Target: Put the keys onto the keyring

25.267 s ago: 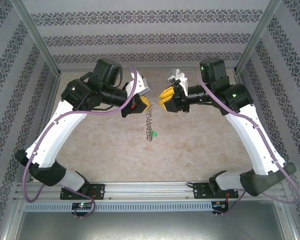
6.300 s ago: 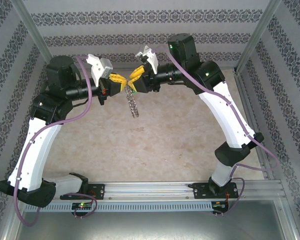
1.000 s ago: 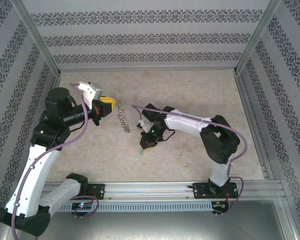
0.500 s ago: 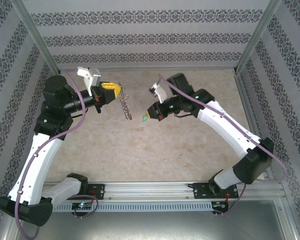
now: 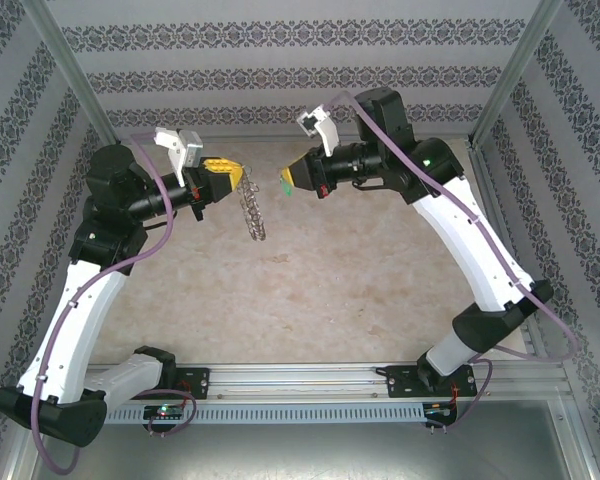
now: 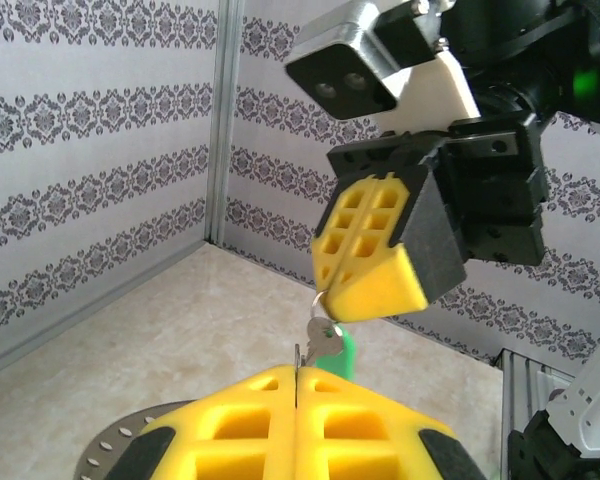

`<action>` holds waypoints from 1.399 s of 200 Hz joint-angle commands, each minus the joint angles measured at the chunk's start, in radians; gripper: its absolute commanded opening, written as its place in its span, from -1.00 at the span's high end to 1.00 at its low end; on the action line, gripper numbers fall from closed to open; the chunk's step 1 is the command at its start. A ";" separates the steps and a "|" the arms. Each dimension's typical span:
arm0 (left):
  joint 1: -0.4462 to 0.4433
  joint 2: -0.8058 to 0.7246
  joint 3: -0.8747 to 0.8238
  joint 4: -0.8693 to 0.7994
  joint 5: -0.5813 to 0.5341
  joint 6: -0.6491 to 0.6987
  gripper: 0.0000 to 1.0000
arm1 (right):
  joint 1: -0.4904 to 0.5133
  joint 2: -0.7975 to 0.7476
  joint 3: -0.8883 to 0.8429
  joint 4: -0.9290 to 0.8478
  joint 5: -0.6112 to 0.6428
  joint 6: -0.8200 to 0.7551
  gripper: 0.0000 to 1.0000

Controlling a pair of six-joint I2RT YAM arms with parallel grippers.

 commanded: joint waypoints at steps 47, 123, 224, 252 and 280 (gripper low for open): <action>0.004 -0.006 0.044 0.000 0.000 0.044 1.00 | 0.063 0.124 0.193 -0.103 -0.017 -0.036 1.00; 0.002 0.001 0.055 -0.031 -0.016 0.074 1.00 | 0.072 0.121 0.209 -0.085 -0.084 -0.044 1.00; 0.000 0.002 0.055 -0.036 -0.005 0.081 1.00 | 0.074 0.177 0.272 -0.029 -0.123 -0.013 1.00; 0.000 -0.001 0.053 -0.036 0.000 0.081 1.00 | 0.065 0.189 0.281 -0.025 -0.118 0.005 1.00; -0.001 -0.004 0.052 -0.036 0.005 0.079 1.00 | 0.051 0.203 0.291 -0.055 -0.090 0.016 1.00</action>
